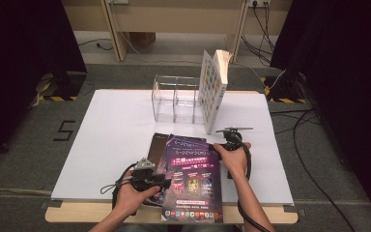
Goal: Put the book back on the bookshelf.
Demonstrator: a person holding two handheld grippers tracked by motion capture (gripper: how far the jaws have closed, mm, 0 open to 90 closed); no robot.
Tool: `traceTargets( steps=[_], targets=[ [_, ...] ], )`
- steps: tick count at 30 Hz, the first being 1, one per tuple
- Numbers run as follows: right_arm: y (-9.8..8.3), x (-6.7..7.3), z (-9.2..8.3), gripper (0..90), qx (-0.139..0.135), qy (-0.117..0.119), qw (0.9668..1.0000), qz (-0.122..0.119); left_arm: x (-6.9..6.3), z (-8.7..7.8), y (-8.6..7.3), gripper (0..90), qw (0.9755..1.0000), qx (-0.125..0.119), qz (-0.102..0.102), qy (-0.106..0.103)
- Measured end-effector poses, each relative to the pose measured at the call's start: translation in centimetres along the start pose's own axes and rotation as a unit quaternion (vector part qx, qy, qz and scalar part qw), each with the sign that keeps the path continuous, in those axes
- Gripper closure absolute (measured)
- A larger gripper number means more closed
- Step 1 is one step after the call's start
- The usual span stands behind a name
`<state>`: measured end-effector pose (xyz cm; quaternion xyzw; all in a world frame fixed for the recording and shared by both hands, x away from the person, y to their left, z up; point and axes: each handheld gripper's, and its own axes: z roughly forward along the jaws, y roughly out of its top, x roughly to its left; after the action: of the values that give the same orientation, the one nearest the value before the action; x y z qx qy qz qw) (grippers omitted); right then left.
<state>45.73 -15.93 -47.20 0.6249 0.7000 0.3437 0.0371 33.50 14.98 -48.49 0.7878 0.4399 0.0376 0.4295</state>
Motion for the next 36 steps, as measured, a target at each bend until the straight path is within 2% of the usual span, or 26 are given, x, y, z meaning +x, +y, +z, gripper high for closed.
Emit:
traceTargets(
  steps=[4, 9, 11, 15, 22, 28, 31, 36],
  targets=[
    [-0.1, 0.3, -0.1, 55.9, -0.004, -0.011, 0.9999, -0.010, 0.0, 0.0, 0.2, 63.1, 1.0000, 0.006, 0.001, 0.002],
    [-0.2, 0.4, -0.3, 57.9, -0.008, -0.013, 0.9999, -0.003, 0.0, 0.0, 0.2, 64.5, 0.9999, 0.008, 0.002, 0.006],
    [-0.1, 0.5, -0.4, 59.0, -0.010, -0.016, 0.9997, -0.012, -0.1, 0.0, 0.3, 65.4, 0.9999, 0.010, 0.001, 0.008],
    [-0.1, 0.4, -0.6, 60.4, -0.009, -0.014, 0.9999, -0.003, -0.1, 0.1, 0.5, 66.0, 0.9998, 0.015, 0.005, 0.012],
    [-0.5, 0.1, -1.1, 61.4, -0.002, -0.013, 0.9999, 0.002, -0.2, 0.2, 0.5, 67.6, 0.9998, 0.016, -0.001, 0.016],
    [-0.7, -0.2, -1.5, 61.9, -0.004, -0.009, 1.0000, 0.000, -0.4, 0.2, 0.7, 68.3, 0.9995, 0.022, 0.002, 0.024],
    [-0.9, -0.7, -1.3, 61.8, 0.001, 0.007, 0.9998, 0.019, -0.4, 0.2, 0.7, 68.5, 0.9995, 0.021, 0.001, 0.024],
    [-0.9, -0.8, -1.3, 60.4, 0.006, 0.011, 0.9998, 0.018, -0.4, 0.2, 0.7, 68.5, 0.9995, 0.023, 0.000, 0.022]
  ],
)
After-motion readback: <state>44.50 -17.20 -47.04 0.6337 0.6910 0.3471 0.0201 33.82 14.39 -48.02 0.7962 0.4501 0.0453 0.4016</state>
